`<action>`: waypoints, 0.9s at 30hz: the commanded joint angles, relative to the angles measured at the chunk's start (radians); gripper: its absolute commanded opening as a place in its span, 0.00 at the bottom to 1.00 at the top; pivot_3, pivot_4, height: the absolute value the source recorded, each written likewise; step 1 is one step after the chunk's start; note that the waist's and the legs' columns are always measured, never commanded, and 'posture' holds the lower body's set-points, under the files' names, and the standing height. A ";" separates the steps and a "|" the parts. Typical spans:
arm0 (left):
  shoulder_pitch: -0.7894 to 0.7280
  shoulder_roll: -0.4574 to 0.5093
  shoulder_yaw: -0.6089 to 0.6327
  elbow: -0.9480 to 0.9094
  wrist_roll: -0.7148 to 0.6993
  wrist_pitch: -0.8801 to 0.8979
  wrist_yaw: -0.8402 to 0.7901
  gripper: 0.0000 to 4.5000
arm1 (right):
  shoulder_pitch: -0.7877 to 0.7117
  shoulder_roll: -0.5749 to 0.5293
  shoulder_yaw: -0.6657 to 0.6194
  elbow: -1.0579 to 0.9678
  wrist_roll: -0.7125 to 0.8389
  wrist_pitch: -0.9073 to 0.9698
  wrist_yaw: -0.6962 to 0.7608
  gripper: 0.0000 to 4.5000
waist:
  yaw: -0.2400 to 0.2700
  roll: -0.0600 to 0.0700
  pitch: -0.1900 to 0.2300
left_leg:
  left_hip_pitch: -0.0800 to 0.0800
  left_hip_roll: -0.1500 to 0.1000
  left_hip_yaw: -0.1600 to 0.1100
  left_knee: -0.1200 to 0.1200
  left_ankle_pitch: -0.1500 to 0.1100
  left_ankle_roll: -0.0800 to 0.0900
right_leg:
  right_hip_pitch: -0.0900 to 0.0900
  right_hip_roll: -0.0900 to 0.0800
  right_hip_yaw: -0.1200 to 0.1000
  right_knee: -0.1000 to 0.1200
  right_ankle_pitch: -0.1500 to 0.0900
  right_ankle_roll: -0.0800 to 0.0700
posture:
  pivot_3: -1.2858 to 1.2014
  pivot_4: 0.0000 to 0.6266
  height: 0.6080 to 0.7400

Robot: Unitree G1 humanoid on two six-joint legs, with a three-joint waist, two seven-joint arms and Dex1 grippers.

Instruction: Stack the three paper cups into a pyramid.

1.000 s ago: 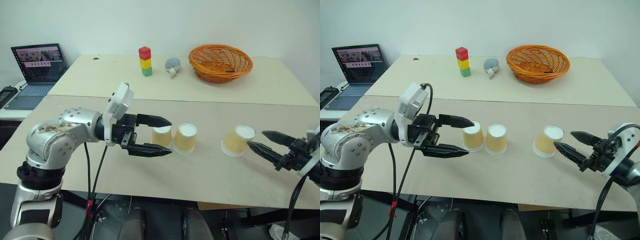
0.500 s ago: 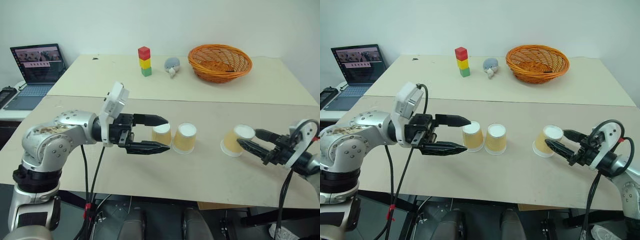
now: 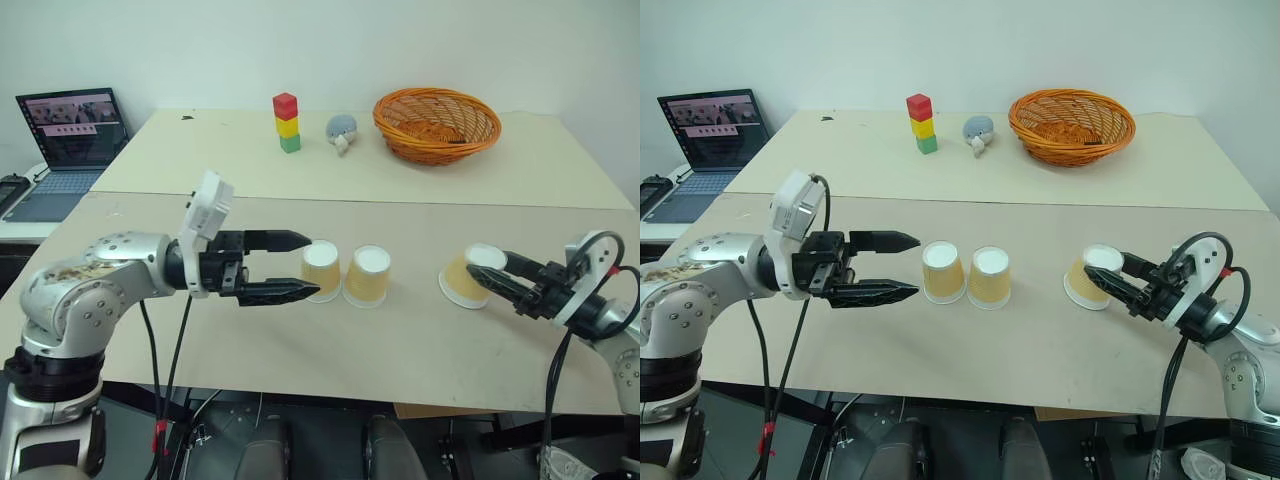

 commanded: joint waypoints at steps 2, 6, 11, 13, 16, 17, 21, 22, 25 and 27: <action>0.098 0.084 0.074 0.060 0.070 -0.063 -0.055 1.00 | -0.114 -0.030 -0.012 -0.016 0.041 0.006 0.019 0.58 | -0.005 0.002 0.001 | 0.000 0.000 0.000 0.000 0.000 0.000 | 0.000 0.000 0.000 0.001 0.000 0.000 | 0.52 0.24 0.16; 0.104 0.084 0.102 0.080 0.059 -0.061 -0.047 1.00 | -0.345 -0.059 0.069 -0.031 0.119 0.089 0.099 0.58 | -0.005 0.004 0.003 | -0.001 0.000 0.000 0.000 0.000 0.000 | -0.002 0.000 0.000 0.000 0.000 0.000 | 0.52 0.24 0.16; 0.111 0.050 0.084 0.043 0.053 -0.060 -0.030 1.00 | -0.584 -0.088 0.192 -0.006 0.183 0.187 0.256 0.58 | -0.002 0.005 0.004 | -0.002 0.000 -0.001 -0.001 0.000 0.000 | -0.001 -0.002 -0.001 0.000 0.000 0.000 | 0.52 0.24 0.16; 0.111 0.040 0.078 0.036 0.053 -0.059 -0.027 1.00 | -0.655 -0.085 0.239 0.020 0.183 0.217 0.299 0.58 | 0.001 0.005 0.004 | -0.002 0.000 -0.001 -0.001 0.000 0.000 | -0.001 -0.002 -0.001 0.000 0.000 0.000 | 0.52 0.24 0.16; 0.107 0.026 0.068 0.022 0.051 -0.057 -0.026 1.00 | -0.752 -0.059 0.330 0.052 0.169 0.245 0.380 0.58 | 0.001 0.005 0.005 | -0.002 -0.002 -0.001 -0.001 0.000 0.000 | -0.001 -0.005 0.000 0.000 0.000 0.000 | 0.52 0.24 0.16; 0.106 0.024 0.064 0.018 0.055 -0.058 -0.027 1.00 | -0.773 -0.052 0.356 0.058 0.161 0.245 0.408 0.58 | 0.001 0.005 0.005 | -0.003 -0.003 -0.001 -0.001 0.000 0.000 | -0.001 -0.006 0.000 -0.001 0.000 0.000 | 0.52 0.24 0.16; 0.101 0.016 0.062 0.012 0.056 -0.063 -0.022 1.00 | -0.827 -0.012 0.424 0.099 0.134 0.242 0.471 0.58 | 0.000 0.005 0.005 | -0.002 -0.004 -0.001 -0.001 0.000 0.000 | 0.000 -0.008 0.000 -0.003 0.000 0.000 | 0.52 0.24 0.16; 0.100 0.013 0.063 0.010 0.055 -0.064 -0.018 1.00 | -0.833 0.000 0.441 0.110 0.119 0.231 0.483 0.58 | 0.000 0.005 0.005 | -0.002 -0.004 -0.001 -0.001 0.000 0.000 | 0.000 -0.008 0.000 -0.003 0.000 0.000 | 0.52 0.24 0.16; 0.107 0.006 0.068 -0.001 0.051 -0.064 -0.010 1.00 | -0.850 0.033 0.472 0.148 0.074 0.195 0.503 0.58 | -0.001 0.005 0.005 | -0.002 -0.004 -0.001 -0.001 0.000 0.000 | 0.000 -0.009 0.000 -0.003 0.000 0.000 | 0.52 0.24 0.16; 0.110 0.002 0.069 -0.008 0.050 -0.065 -0.005 1.00 | -0.869 0.058 0.475 0.183 0.065 0.194 0.514 0.58 | -0.002 0.005 0.005 | -0.002 -0.004 -0.001 -0.002 0.000 0.000 | 0.000 -0.009 0.000 -0.002 0.000 0.000 | 0.52 0.24 0.16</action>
